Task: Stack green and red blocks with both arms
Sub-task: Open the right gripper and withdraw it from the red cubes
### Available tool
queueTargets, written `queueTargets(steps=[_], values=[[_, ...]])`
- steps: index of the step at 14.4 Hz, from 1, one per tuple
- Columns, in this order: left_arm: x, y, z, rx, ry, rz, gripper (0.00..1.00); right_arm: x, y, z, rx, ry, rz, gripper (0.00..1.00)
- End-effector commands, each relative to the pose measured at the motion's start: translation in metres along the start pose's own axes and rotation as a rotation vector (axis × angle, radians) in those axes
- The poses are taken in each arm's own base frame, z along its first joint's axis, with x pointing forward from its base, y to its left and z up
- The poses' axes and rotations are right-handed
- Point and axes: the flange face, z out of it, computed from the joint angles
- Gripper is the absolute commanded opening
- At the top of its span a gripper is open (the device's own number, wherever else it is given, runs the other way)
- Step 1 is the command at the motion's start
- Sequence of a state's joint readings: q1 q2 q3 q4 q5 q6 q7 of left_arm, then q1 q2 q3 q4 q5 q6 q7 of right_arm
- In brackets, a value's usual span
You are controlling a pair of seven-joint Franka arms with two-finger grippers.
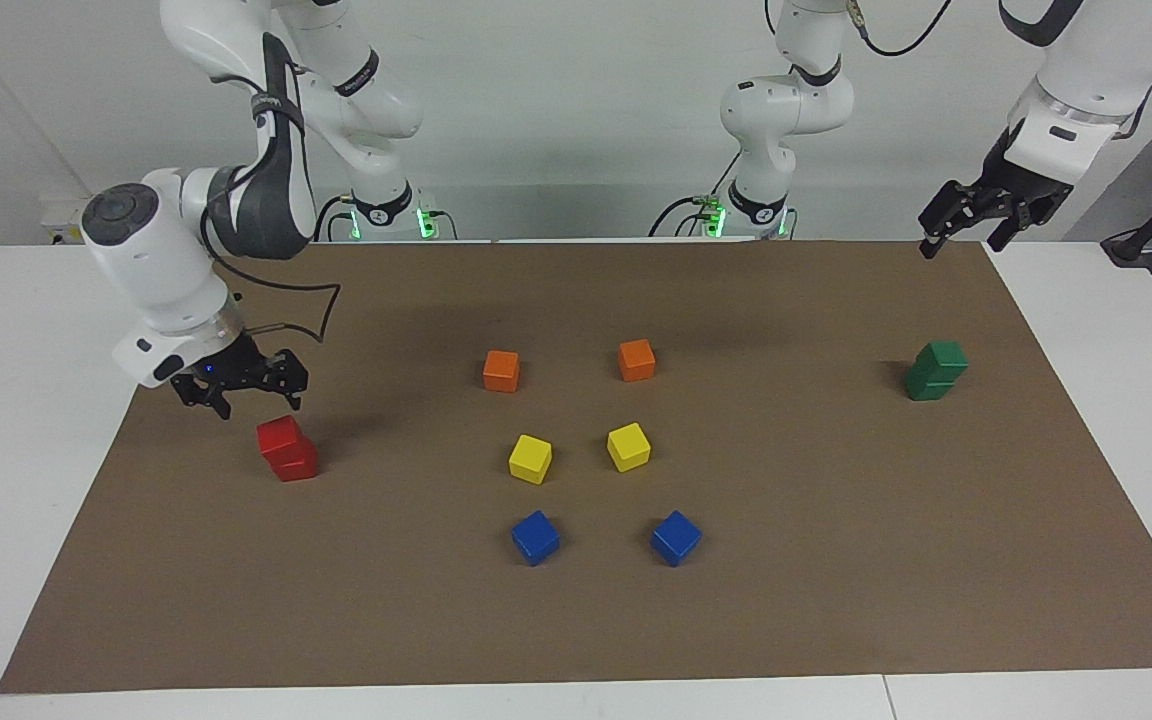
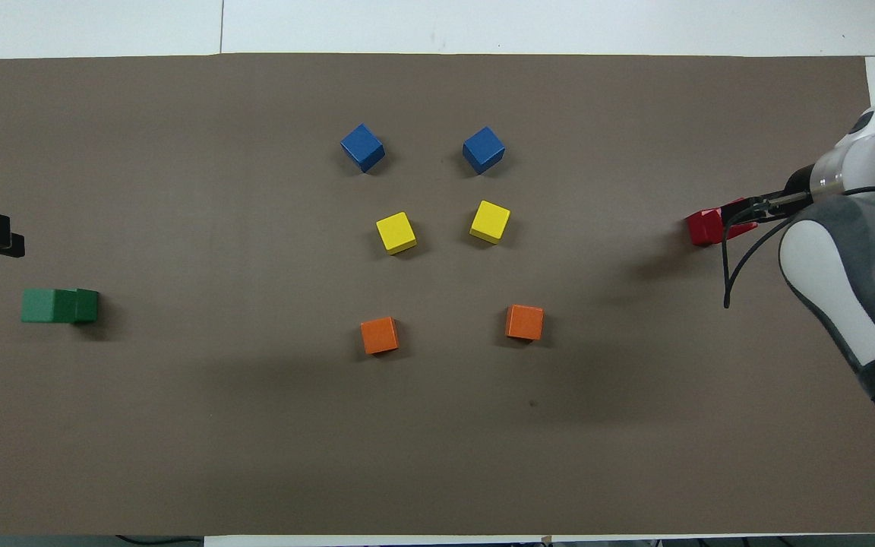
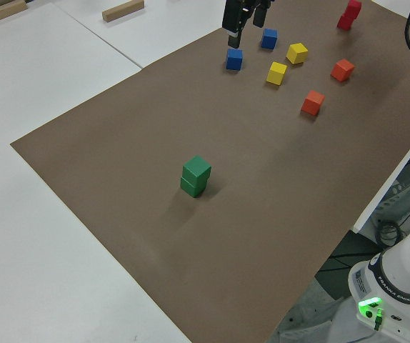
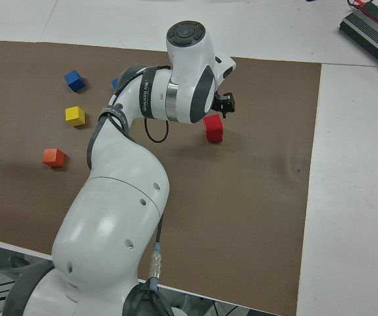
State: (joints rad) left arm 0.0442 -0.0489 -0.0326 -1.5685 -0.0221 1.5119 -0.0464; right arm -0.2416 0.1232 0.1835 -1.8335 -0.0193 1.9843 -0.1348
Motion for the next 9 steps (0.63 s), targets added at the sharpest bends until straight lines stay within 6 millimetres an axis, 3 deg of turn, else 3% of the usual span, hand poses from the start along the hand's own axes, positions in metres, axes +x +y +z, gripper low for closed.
queueTargets(steps=[1, 4, 9], values=[[-0.007, -0.001, -0.002, 0.003, 0.017, -0.004, 1.00, -0.025, -0.019, -0.061, 0.024, -0.006, 0.051, 1.00], [-0.007, -0.001, -0.001, 0.003, 0.014, -0.005, 1.00, -0.053, -0.036, -0.098, 0.013, -0.041, 0.024, 1.00], [-0.007, -0.001, -0.001, 0.003, 0.014, -0.004, 1.00, -0.050, -0.027, -0.118, 0.018, -0.018, 0.042, 1.00]])
